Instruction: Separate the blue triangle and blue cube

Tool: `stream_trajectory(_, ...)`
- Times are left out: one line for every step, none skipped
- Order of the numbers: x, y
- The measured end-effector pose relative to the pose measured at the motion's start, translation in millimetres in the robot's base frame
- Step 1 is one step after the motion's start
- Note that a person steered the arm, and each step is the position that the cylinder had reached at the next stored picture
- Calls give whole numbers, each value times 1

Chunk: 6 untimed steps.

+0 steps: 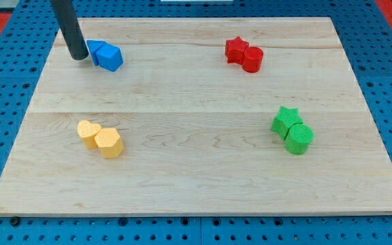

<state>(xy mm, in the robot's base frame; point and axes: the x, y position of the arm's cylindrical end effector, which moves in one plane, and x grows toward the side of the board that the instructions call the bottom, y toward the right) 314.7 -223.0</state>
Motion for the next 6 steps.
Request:
stream_trajectory(10,0)
stream_trajectory(3,21)
stream_trajectory(-4,54)
stream_trajectory(-4,59)
stream_trajectory(-4,77)
stream_trajectory(-4,116)
